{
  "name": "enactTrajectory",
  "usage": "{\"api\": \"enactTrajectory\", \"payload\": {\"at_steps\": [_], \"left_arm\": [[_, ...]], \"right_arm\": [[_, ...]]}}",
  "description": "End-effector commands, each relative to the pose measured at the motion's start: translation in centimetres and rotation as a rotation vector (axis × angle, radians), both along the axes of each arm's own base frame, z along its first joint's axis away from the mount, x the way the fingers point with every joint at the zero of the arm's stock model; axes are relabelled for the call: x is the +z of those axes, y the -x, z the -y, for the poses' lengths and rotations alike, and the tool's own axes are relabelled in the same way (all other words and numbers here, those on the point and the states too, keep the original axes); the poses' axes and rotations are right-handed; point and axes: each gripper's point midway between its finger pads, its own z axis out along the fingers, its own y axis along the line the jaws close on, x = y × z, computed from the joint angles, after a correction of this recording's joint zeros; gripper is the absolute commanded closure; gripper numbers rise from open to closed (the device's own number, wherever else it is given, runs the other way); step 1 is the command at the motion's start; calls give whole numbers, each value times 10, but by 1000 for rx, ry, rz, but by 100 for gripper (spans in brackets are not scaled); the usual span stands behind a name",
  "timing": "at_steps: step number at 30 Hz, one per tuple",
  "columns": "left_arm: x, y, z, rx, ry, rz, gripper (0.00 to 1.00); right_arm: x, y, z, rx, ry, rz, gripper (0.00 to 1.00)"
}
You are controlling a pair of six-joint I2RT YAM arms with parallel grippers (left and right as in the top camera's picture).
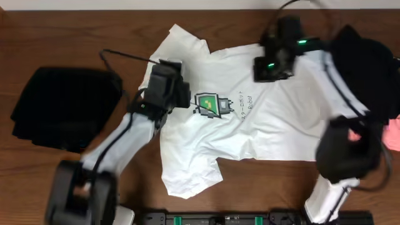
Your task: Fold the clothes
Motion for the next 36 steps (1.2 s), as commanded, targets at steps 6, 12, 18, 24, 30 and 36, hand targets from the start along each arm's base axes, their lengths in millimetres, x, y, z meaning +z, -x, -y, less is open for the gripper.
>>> {"api": "enactTrajectory", "payload": {"at_steps": [6, 12, 18, 24, 30, 36], "left_arm": [[-51, -15, 7, -31, 9, -129, 94], [-71, -13, 3, -23, -11, -168, 94], [-78, -10, 2, -23, -17, -187, 94], [-78, -12, -2, -12, -17, -188, 94], [-79, -19, -22, 50, -57, -175, 94], [-78, -29, -48, 94, -79, -157, 94]], "right_arm": [[-78, 22, -52, 123, 58, -129, 99], [-131, 21, -56, 138, 115, -159, 99], [-170, 0, -38, 98, 208, -102, 99], [-185, -25, -24, 66, 227, -30, 99], [-153, -22, -35, 195, 168, -25, 98], [-72, -11, -37, 202, 135, -15, 96]]}}
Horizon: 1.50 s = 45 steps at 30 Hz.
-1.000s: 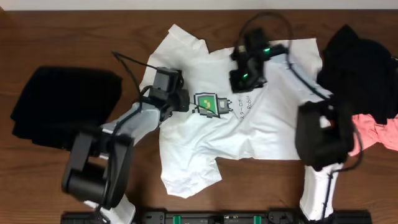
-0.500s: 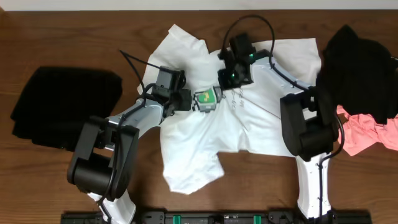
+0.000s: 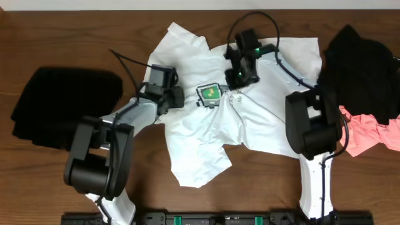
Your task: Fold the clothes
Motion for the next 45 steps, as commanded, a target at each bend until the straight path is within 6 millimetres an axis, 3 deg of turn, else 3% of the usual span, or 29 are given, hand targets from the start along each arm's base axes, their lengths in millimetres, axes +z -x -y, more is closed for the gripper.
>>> {"api": "enactTrajectory", "payload": {"at_steps": [1, 7, 10, 15, 18, 22, 28, 33, 40, 45], "left_arm": [[4, -14, -21, 27, -40, 39, 94], [11, -38, -39, 72, -27, 125, 94], [3, -42, -38, 73, -24, 133, 94], [-32, -37, -38, 67, -31, 70, 94], [-51, -36, -40, 62, -44, 36, 94], [-64, -53, -46, 42, -72, 59, 95], [-61, -108, -74, 97, -84, 114, 94], [-43, -140, -103, 148, -88, 148, 94], [-31, -147, -121, 146, -114, 132, 94], [-34, -143, -121, 135, -123, 110, 94]], "right_arm": [[39, 8, 9, 19, 12, 34, 96], [111, 29, -6, 53, -114, 77, 93], [120, 44, -7, 65, -105, 48, 93], [114, 69, -3, 73, -62, -44, 94], [113, 72, -3, 83, -55, -53, 94], [113, 74, -7, 98, -53, -52, 94], [111, 83, -14, 151, -16, -52, 94], [100, 82, 16, 70, 188, -42, 96], [87, 69, 53, -167, 219, -68, 98], [57, 88, 84, -249, 241, -171, 99]]}}
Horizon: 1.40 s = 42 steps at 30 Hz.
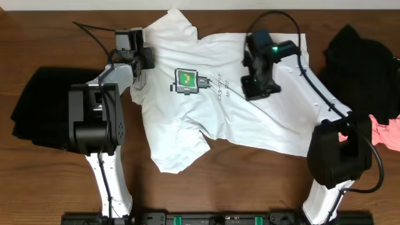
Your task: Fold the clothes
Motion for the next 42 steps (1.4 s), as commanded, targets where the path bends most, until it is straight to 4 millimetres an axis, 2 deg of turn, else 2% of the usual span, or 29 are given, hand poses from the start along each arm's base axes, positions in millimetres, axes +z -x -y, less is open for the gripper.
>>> {"api": "enactTrajectory", "payload": {"at_steps": [1, 3, 5, 7, 9, 11, 12, 14, 16, 19, 21, 24, 28, 31, 36, 40, 42], "left_arm": [[-33, 14, -11, 9, -44, -87, 94], [-30, 17, -9, 2, -35, -99, 94], [-19, 19, -8, -4, -36, -101, 87], [2, 21, -8, -6, -38, -90, 75], [33, 26, -8, -5, -38, -75, 69], [66, 35, -8, -4, -38, -62, 56], [80, 40, -8, -4, -38, -58, 53], [114, 60, -7, -5, -37, -66, 51], [132, 82, -4, -10, -29, -102, 51], [147, 125, 17, -73, 38, -204, 51], [146, 151, 30, -108, 63, -291, 52], [129, 186, 42, -132, 62, -437, 59], [96, 221, 49, -127, 67, -575, 66], [66, 248, 46, -73, 87, -673, 68], [27, 265, 45, -60, 92, -693, 69], [2, 280, 44, -41, 99, -705, 69], [-6, 285, 44, -41, 99, -706, 73]], "right_arm": [[-26, 18, 25, -96, 38, -85, 99], [-38, 29, 29, -102, 30, -122, 99], [-47, 34, 31, -100, 31, -133, 99], [-57, 37, 31, -89, 29, -130, 99], [-60, 38, 32, -86, 28, -128, 99], [-62, 38, 32, -85, 28, -128, 99], [-62, 37, 32, -83, 28, -125, 99], [-62, 37, 31, -66, 23, -122, 99], [-62, 38, 29, -59, 8, -127, 99], [-61, 38, 24, -45, -32, -135, 98], [-60, 38, 22, -52, -61, -140, 98], [-56, 38, 20, -57, -106, -145, 99], [-42, 41, 25, -60, -123, -140, 98], [-23, 52, 36, -44, -81, -136, 98], [-12, 54, 44, -89, -54, -116, 98], [-22, 52, 47, -140, -58, -112, 99], [-28, 55, 51, -162, -57, -118, 99]]}}
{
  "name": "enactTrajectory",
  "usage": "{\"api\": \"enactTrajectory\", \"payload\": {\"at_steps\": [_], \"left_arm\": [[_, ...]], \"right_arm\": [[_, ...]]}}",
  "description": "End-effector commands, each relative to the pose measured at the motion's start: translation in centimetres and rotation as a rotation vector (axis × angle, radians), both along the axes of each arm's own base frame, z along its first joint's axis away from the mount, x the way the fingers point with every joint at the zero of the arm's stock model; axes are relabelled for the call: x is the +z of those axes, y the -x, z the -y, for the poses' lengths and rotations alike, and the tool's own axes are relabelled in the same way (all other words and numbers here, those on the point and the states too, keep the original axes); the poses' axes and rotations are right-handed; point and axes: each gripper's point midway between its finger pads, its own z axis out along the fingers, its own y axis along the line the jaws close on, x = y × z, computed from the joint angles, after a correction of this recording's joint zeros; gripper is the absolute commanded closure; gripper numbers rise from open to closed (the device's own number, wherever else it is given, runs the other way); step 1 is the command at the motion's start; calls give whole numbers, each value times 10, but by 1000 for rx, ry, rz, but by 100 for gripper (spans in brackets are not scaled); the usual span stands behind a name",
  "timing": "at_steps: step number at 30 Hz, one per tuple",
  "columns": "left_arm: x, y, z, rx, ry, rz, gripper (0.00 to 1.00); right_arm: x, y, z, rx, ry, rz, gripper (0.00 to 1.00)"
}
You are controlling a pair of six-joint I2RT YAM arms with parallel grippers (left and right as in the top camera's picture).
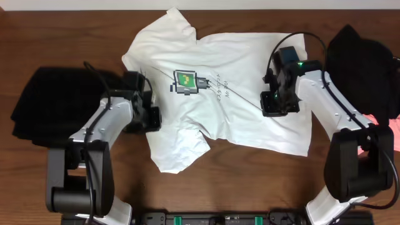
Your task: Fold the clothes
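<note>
A white T-shirt [244,106] with a green and yellow pixel logo [185,81] lies spread face up on the wooden table, neck to the left, hem to the right. My left gripper [149,117] is at the shirt's left edge, just above the lower sleeve [178,153]. Over the shirt's right part, near the hem, sits my right gripper [275,105]. From overhead the fingers of both are hidden under the wrists, so I cannot see whether either one holds cloth.
A stack of black clothes [56,106] lies at the left of the table. At the right edge are a black heap [365,62] and a pink garment [384,134]. A black rail [219,219] runs along the front edge.
My left gripper has gone from the upper sleeve down to the shirt's left edge by the lower sleeve. The right gripper has moved right and toward the front. The shirt lies flatter.
At first the shirt lay mid-table with my grippers at its left side and top right. Then it was bunched around the logo between both grippers. Later it sat further left, the left gripper at the upper sleeve. Now it is spread out.
</note>
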Motion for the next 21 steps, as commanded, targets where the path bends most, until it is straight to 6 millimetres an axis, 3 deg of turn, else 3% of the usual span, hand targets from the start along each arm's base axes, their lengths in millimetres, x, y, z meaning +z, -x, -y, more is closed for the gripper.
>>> {"api": "enactTrajectory", "payload": {"at_steps": [1, 3, 5, 8, 18, 21], "left_arm": [[-18, 15, -1, 25, 5, -38, 75], [-25, 22, -2, 25, 3, -48, 81], [-30, 30, -2, 26, 1, -67, 94], [-35, 41, -4, 49, -7, -98, 94], [-38, 70, -39, 295, -199, -232, 94], [-37, 78, -46, 315, -217, -267, 94]], "right_arm": [[-12, 9, 14, -72, 20, -38, 99], [-18, 13, 20, -91, 23, -51, 99], [-24, 18, 27, -116, 22, -67, 99], [-33, 23, 35, -148, 8, -82, 99], [-62, 39, 47, -231, 5, -102, 99], [-69, 40, 62, -293, 46, -95, 99]]}}
